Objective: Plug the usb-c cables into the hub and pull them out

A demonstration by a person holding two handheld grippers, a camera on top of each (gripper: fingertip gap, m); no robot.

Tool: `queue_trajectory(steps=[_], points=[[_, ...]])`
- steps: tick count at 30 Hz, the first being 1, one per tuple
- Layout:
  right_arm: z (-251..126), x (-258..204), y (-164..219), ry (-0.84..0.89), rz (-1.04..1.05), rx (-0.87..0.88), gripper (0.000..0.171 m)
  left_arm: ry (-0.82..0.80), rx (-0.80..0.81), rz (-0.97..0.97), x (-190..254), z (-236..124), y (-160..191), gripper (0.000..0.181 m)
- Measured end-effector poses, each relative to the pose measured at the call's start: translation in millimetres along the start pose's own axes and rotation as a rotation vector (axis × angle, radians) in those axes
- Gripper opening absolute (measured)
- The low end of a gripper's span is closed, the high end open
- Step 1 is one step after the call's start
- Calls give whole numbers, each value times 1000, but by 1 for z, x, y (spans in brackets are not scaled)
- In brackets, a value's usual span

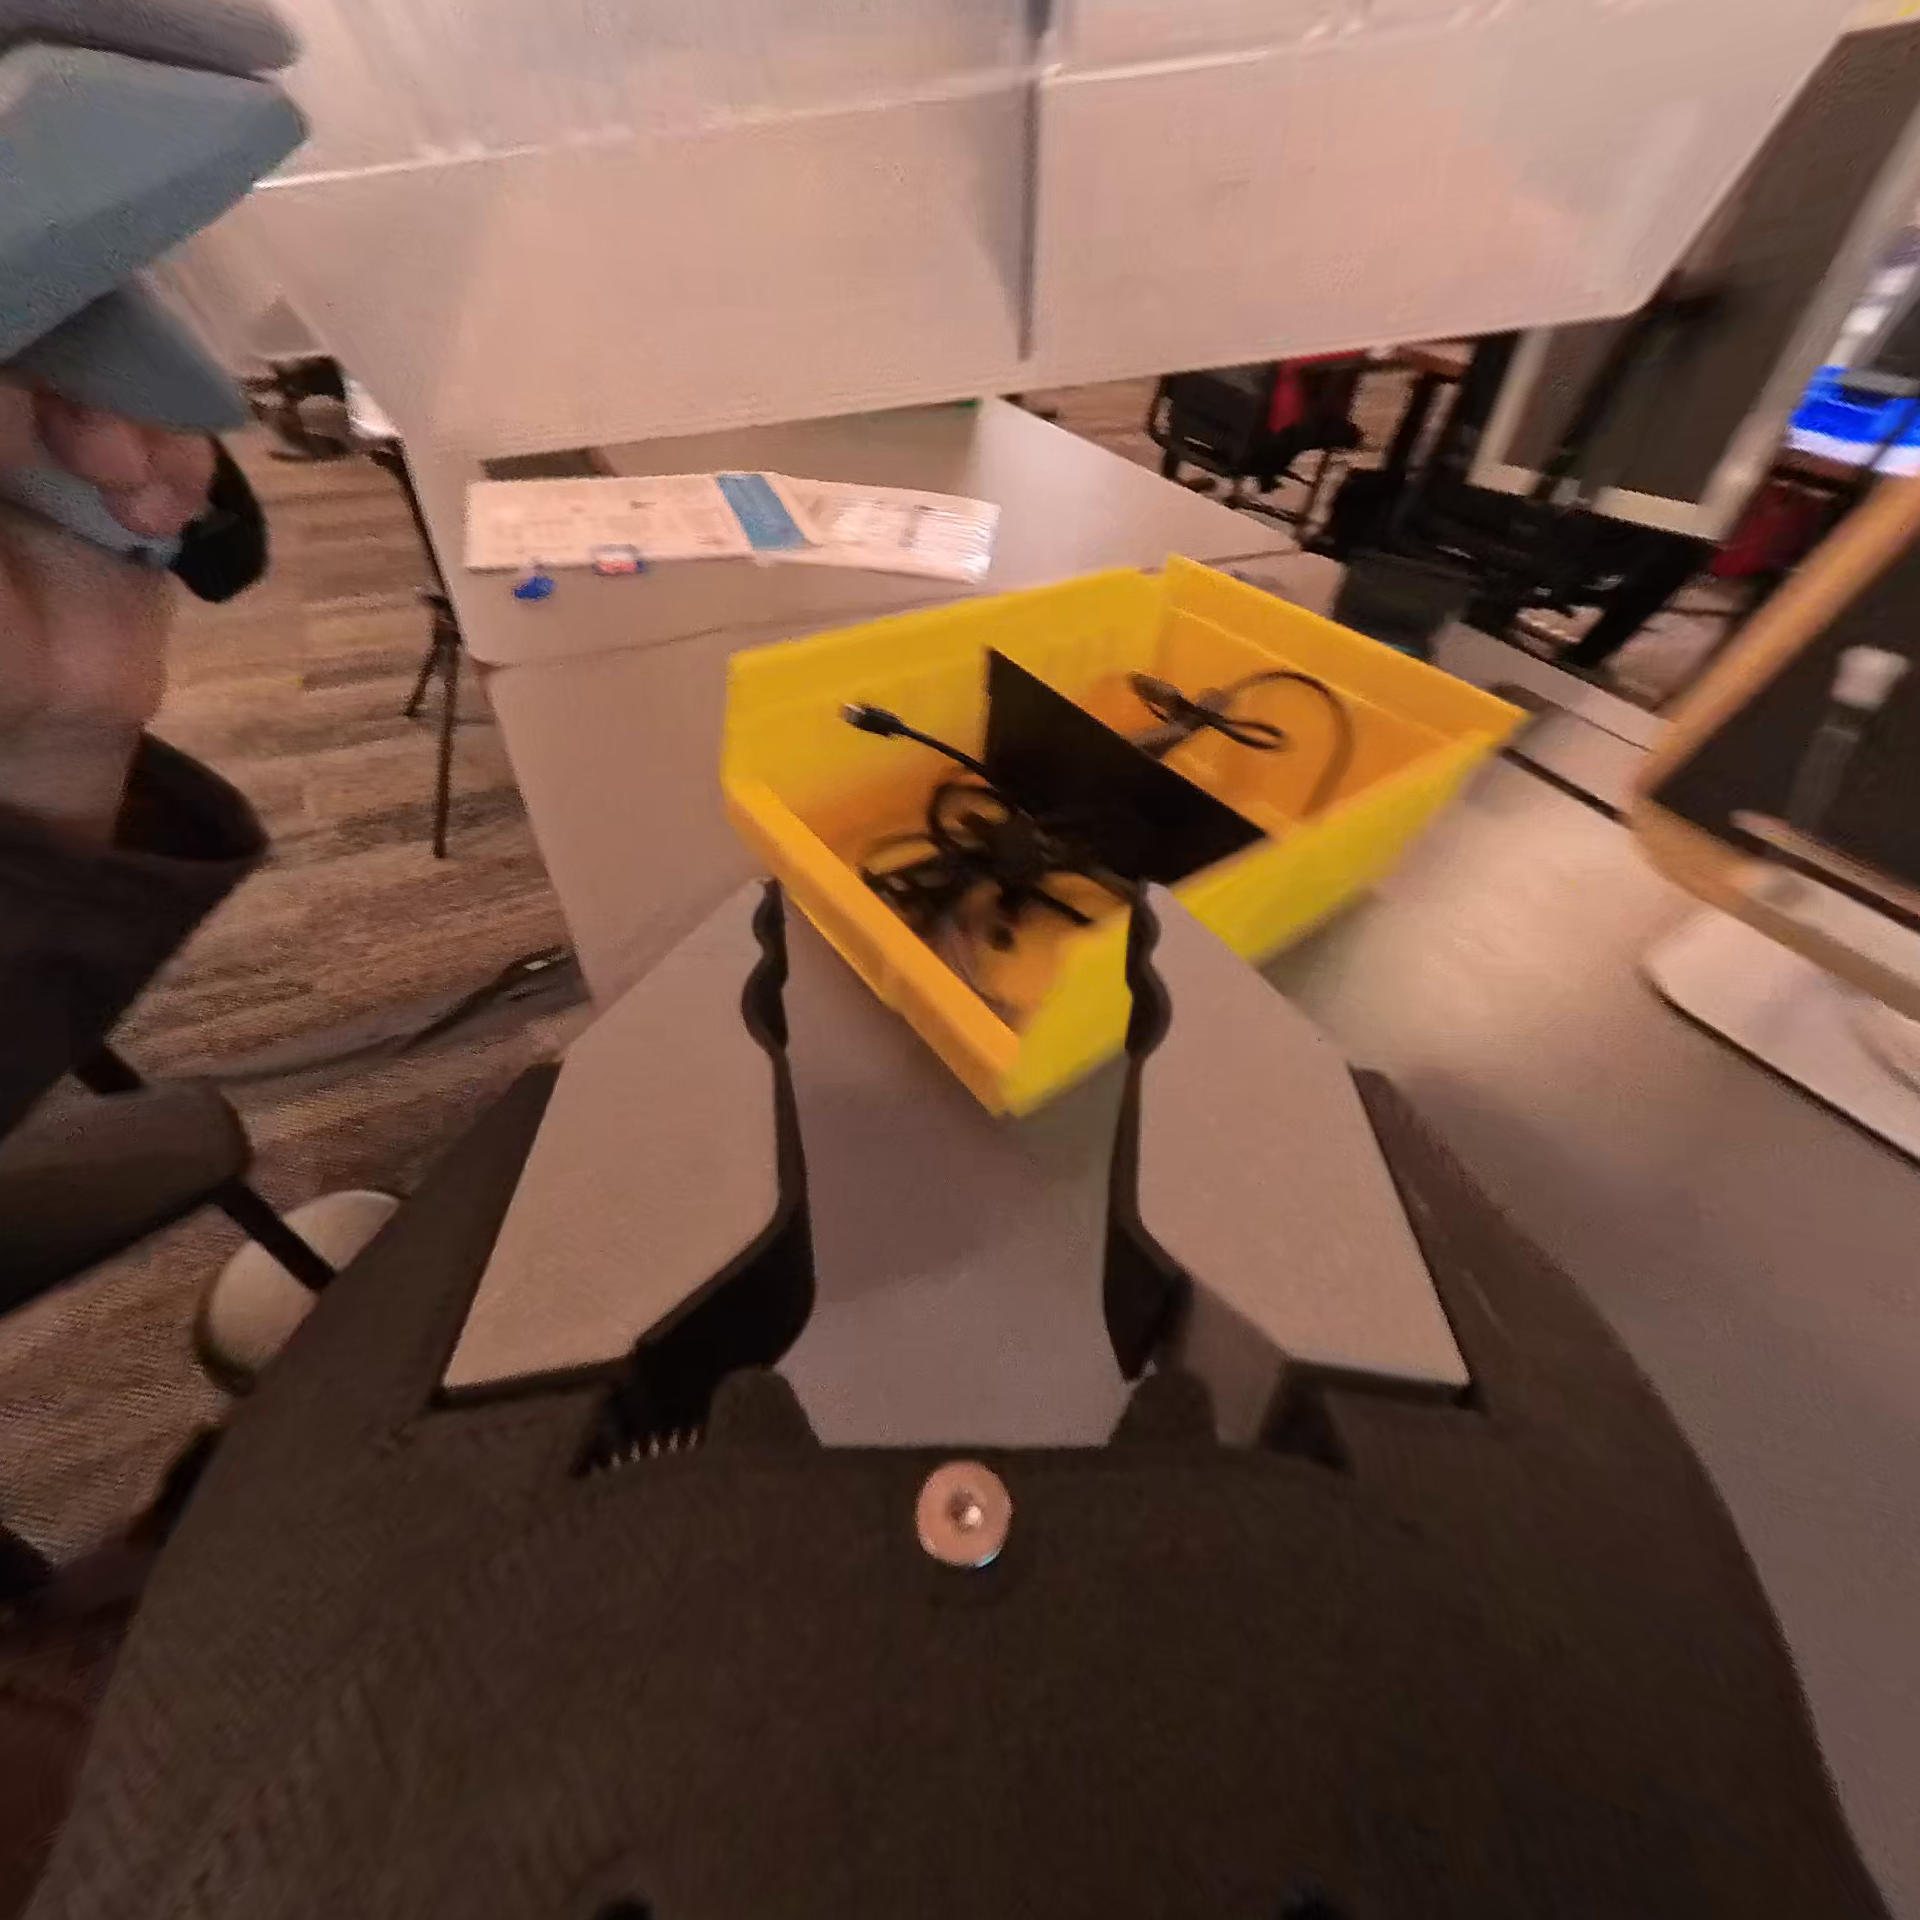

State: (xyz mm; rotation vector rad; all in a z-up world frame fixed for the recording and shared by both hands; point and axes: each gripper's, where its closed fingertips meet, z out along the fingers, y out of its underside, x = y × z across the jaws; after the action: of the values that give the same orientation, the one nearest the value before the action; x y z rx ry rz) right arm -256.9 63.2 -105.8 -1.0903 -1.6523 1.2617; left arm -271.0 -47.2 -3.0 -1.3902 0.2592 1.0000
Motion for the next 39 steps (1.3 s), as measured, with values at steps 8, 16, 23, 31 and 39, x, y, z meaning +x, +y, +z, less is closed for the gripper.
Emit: queue_trajectory(steps=[8,16,23,31,39], points=[[-164,104,72,352,-26,-191,67,258,121,86,160,35,-63,6],[-264,128,118,464,28,-295,67,511,39,-147,287,70,-71,9],[-285,140,124,510,18,-325,74,652,-99,-194,364,110,-60,10],[-254,101,94,374,1,-214,84,883,-222,-444,361,80,-56,29],[-215,113,128,553,-222,-429,112,446,-421,-529,198,82,45,69]])
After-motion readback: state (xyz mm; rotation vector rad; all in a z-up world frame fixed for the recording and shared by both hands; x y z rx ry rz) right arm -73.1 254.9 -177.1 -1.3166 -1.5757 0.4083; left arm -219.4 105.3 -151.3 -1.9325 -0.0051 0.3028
